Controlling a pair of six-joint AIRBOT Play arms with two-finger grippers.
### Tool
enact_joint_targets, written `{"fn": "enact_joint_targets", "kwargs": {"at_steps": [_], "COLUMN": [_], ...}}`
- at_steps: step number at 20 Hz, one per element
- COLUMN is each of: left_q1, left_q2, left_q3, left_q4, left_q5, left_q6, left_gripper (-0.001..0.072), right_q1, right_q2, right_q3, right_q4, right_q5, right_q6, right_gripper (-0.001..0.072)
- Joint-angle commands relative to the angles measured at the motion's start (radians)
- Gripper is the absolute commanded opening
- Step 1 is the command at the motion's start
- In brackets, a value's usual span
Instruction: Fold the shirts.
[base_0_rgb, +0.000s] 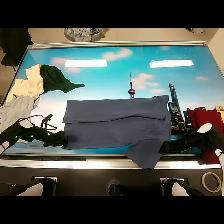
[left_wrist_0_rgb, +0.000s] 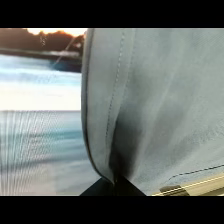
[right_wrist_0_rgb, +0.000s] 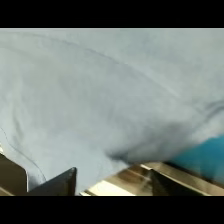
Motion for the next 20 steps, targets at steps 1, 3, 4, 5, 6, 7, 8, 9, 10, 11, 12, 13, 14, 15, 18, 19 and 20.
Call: {"fn": "enact_joint_targets", "kwargs": {"at_steps": [1, 3, 4, 5, 6, 7, 8, 9, 10, 11, 12, 13, 14, 15, 18, 19, 20], "left_q1": [0.0, 0.0, 0.0, 0.0, 0.0, 0.0, 0.0, 0.0, 0.0, 0.0, 0.0, 0.0, 0.0, 0.0, 0.0, 0.0, 0.0], "left_q2": [0.002, 0.002, 0.002, 0.002, 0.002, 0.003, 0.01, 0.029, 0.056, 0.097, 0.137, 0.178, 0.205, 0.217, 0.173, 0.134, 0.087], "left_q3": [0.0, 0.0, 0.0, 0.0, 0.0, 0.0, 0.001, 0.007, 0.019, 0.035, 0.052, 0.072, 0.09, 0.112, 0.196, 0.237, 0.283], "left_q4": [0.001, 0.001, 0.001, 0.001, 0.001, 0.001, 0.001, 0.001, 0.001, 0.001, 0.0, -0.003, -0.003, -0.002, -0.003, -0.003, -0.003], "left_q5": [0.003, 0.003, 0.005, 0.006, 0.005, 0.005, 0.005, 0.005, 0.001, -0.005, -0.014, -0.026, -0.032, -0.027, 0.035, 0.055, 0.061], "left_q6": [0.001, 0.005, 0.017, 0.031, 0.037, 0.038, 0.046, 0.067, 0.087, 0.09, 0.087, 0.07, 0.047, 0.029, -0.015, -0.031, -0.039], "left_gripper": [0.0039, 0.0039, 0.0039, 0.0039, 0.0039, 0.0038, 0.0038, 0.0037, 0.0037, 0.0037, 0.0036, 0.0035, 0.0034, 0.0033, 0.0032, 0.0032, 0.0032], "right_q1": [0.0, 0.0, 0.0, 0.0, 0.0, 0.0, 0.0, 0.0, 0.0, 0.0, 0.0, 0.0, 0.0, 0.0, 0.001, 0.001, 0.004], "right_q2": [0.003, 0.003, 0.003, 0.003, 0.003, 0.004, 0.004, 0.005, 0.011, 0.027, 0.047, 0.067, 0.074, 0.071, 0.001, -0.048, -0.099], "right_q3": [-0.055, -0.074, -0.084, -0.09, -0.089, -0.087, -0.076, -0.052, -0.018, 0.027, 0.074, 0.127, 0.18, 0.23, 0.366, 0.412, 0.455], "right_q4": [0.029, 0.031, 0.03, 0.026, 0.026, 0.028, 0.028, 0.029, 0.035, 0.047, 0.058, 0.072, 0.091, 0.129, 0.228, 0.267, 0.299], "right_q5": [-0.103, -0.14, -0.141, -0.137, -0.132, -0.129, -0.117, -0.094, -0.069, -0.042, -0.031, -0.028, -0.034, -0.056, -0.117, -0.136, -0.153], "right_q6": [0.008, 0.018, 0.017, 0.017, 0.016, 0.002, -0.025, -0.052, -0.076, -0.098, -0.1, -0.091, -0.06, -0.043, -0.043, -0.043, -0.044], "right_gripper": [0.0387, 0.029, 0.0222, 0.0121, 0.0038, 0.0038, 0.0037, 0.0036, 0.0036, 0.0036, 0.0036, 0.0035, 0.0035, 0.0035, 0.0035, 0.0035, 0.0035]}}
